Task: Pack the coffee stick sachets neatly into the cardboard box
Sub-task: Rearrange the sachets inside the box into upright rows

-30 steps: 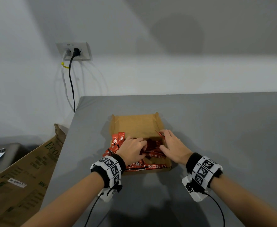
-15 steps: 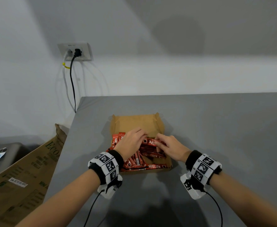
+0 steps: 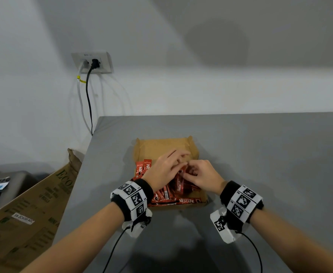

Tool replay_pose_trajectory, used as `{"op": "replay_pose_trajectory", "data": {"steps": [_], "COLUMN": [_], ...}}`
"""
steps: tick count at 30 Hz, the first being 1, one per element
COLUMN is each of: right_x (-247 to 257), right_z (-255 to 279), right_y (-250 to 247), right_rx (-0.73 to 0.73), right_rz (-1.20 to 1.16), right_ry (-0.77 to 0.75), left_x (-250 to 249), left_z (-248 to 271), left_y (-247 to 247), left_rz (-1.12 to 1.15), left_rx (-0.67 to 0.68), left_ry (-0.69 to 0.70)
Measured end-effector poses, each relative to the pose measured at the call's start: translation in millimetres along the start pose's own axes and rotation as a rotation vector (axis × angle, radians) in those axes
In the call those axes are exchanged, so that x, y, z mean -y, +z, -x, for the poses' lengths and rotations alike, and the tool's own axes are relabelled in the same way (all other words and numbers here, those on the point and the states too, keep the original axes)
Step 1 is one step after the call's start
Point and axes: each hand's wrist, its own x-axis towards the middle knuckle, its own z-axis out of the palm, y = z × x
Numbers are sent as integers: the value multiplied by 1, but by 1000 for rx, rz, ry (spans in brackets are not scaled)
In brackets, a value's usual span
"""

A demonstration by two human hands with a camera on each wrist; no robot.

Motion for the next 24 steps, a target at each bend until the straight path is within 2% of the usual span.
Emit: {"op": "replay_pose_trajectory", "data": {"steps": [2, 4, 7, 9, 12, 14, 24], "right_x": [-3, -6, -9, -13, -17, -15, -6], "right_z": [0, 1, 6, 8, 10, 12, 11], "right_y": [-1, -3, -6, -9, -11, -10, -1], "right_rx": [-98, -209, -240, -170, 47, 126, 230], "right_rz": [-59, -195, -361, -210, 196, 399, 672], "right_ry": [10, 47, 112, 99, 63, 49, 117], "left_x": [-1, 3, 12, 14, 12, 11, 14], "left_z": [1, 4, 11, 13, 13, 12, 16], "left_y": [0, -1, 2, 2, 1, 2, 14], "left_rz": [-22, -72, -45, -29, -82, -125, -202], "left_rx": [71, 198, 210, 234, 386, 459, 501], "left_ry": [-120, -254, -276, -297, -285, -256, -276]}}
